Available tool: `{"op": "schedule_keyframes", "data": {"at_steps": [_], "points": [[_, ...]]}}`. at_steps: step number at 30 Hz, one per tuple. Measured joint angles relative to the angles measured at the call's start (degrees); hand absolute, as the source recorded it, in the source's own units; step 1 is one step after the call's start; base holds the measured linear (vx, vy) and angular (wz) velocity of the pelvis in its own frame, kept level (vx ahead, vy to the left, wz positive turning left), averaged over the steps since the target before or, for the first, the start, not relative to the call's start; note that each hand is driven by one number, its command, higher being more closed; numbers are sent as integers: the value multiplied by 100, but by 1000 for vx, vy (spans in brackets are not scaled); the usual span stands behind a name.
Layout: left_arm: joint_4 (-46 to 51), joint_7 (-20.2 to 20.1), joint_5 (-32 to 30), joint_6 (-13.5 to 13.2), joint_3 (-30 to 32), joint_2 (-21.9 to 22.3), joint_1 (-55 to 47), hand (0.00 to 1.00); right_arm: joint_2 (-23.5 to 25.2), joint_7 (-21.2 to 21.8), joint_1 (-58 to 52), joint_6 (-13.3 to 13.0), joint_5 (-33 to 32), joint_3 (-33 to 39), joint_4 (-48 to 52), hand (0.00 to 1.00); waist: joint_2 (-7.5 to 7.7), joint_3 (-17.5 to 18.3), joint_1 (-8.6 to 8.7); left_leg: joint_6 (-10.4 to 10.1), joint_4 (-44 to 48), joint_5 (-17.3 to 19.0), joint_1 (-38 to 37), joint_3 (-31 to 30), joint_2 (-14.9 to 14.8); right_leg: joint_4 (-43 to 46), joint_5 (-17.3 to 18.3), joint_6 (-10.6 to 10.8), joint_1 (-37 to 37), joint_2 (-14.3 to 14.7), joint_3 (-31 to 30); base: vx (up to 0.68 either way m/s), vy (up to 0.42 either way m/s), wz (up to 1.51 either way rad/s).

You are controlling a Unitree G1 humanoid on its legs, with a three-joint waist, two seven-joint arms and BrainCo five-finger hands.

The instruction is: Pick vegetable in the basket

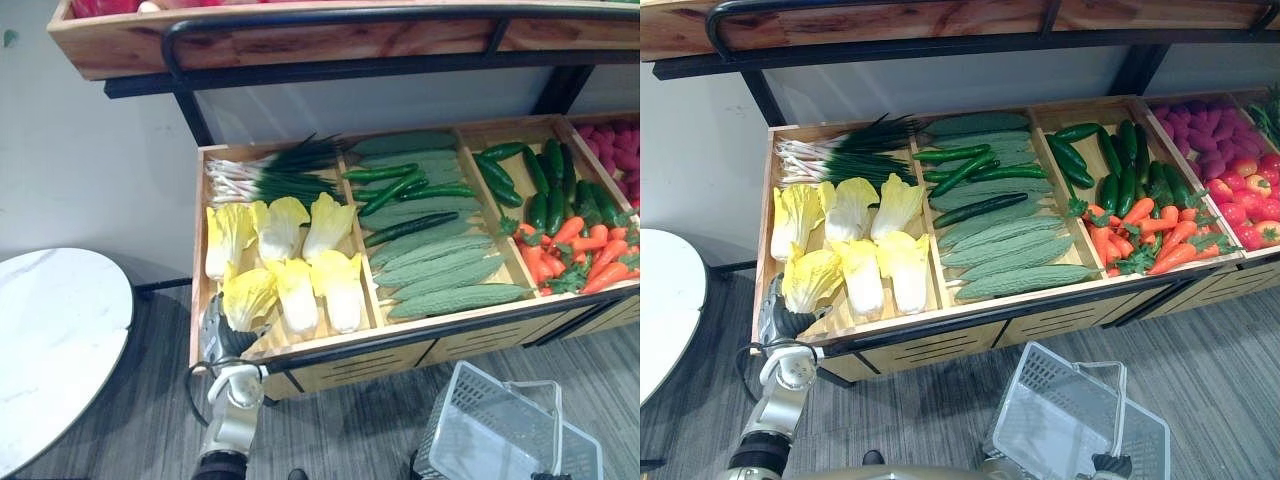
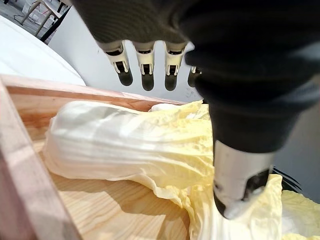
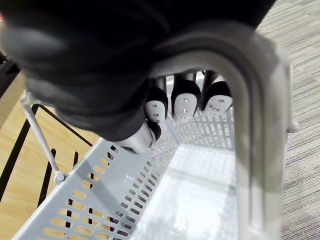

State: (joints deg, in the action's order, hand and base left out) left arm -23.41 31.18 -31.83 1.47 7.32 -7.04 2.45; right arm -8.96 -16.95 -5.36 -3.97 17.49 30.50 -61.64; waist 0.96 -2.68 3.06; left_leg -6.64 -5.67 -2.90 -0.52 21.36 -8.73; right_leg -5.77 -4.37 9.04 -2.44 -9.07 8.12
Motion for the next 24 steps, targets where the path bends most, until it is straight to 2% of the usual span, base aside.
{"op": "schedule_keyframes", "data": {"at_steps": [8, 13, 17, 20, 22, 23, 24], "points": [[-727, 25, -2, 162, 55, -52, 103, 0, -1, -2, 1, 0, 1, -9, 3, 100, 5, -4, 0, -24, -5, 20, 100, 3, -3, -5, 7, -9, -103, 3, -4, 0, 0, 0], [-1304, 246, 2, 169, 182, -297, 578, 0, -15, -7, 99, -1, 0, -14, 11, 100, 7, -49, 2, -19, 11, 14, 317, 38, -3, 37, 6, -9, -352, 11, -63, 13, -9, -4], [-1598, 468, 9, 170, 220, -350, 951, 0, -66, -18, 277, -1, -1, -130, 34, 100, -14, -272, -2, -18, 12, 14, 376, 132, -2, 112, 6, -9, -520, 12, -152, 7, -9, -11], [-2015, 624, 12, 168, 235, -511, 1385, 0, -201, -23, 431, -16, 0, -245, 75, 100, -84, -424, 3, -1, 14, -7, 532, 170, 2, 214, 5, -9, -758, 12, -239, -23, -6, -11], [-2183, 668, 18, 166, 277, -580, 1595, 0, -276, -25, 492, -24, 0, -400, 76, 100, -50, -560, 5, -5, 14, -11, 558, 204, -10, 259, 6, -10, -853, 29, -287, -40, -9, -9], [-2226, 680, 24, 165, 288, -617, 1649, 0, -292, -25, 527, -30, 0, -414, 78, 100, -83, -578, 6, -5, 14, -11, 555, 231, -13, 266, 6, -10, -873, 33, -315, -46, -9, -24], [-2284, 684, 27, 169, 324, -693, 1713, 0, -326, -27, 582, -31, 0, -457, 118, 100, -26, -632, 2, -7, 13, -9, 592, 310, -16, 292, 5, -10, -967, 43, -392, -20, -5, -22]]}}
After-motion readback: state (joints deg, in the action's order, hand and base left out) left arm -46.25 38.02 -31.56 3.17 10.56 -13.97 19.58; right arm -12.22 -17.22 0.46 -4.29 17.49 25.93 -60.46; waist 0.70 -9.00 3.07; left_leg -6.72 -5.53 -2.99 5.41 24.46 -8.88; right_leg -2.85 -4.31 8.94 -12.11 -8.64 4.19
